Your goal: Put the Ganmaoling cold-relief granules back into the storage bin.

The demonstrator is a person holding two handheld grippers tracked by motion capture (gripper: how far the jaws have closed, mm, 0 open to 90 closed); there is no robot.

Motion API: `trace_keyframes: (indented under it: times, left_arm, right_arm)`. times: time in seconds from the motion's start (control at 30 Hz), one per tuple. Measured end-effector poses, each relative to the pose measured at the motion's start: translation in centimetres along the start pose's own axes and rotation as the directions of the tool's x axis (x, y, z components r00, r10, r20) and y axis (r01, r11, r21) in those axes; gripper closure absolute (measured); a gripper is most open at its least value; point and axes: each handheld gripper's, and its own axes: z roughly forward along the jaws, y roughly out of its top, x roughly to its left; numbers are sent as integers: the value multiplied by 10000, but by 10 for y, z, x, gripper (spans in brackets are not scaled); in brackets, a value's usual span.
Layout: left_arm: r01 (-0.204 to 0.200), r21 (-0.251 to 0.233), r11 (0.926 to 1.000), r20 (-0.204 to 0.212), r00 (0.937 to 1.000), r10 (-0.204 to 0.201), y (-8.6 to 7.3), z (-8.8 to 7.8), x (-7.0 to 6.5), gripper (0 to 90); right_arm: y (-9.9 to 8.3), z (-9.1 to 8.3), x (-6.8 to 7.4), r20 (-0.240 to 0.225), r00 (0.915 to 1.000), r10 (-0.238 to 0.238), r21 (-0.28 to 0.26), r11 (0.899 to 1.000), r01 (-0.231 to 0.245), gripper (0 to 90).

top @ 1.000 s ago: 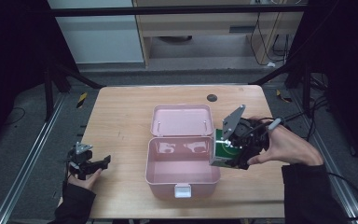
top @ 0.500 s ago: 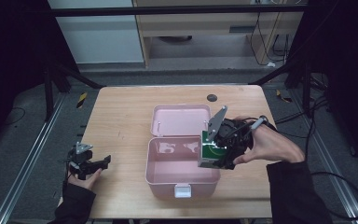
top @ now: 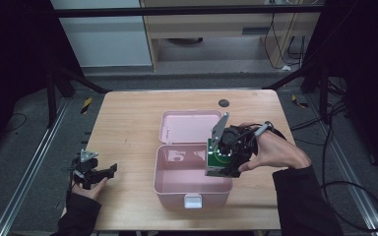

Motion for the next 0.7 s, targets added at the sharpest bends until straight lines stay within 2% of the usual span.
trace_keyframes:
  times: [0.7]
  left_arm:
    - [6,-44,10000,0,10000,-6,0,-1,0,210]
  right_arm:
    - [19,24,-2,-249,9991,-349,239,9991,354,163]
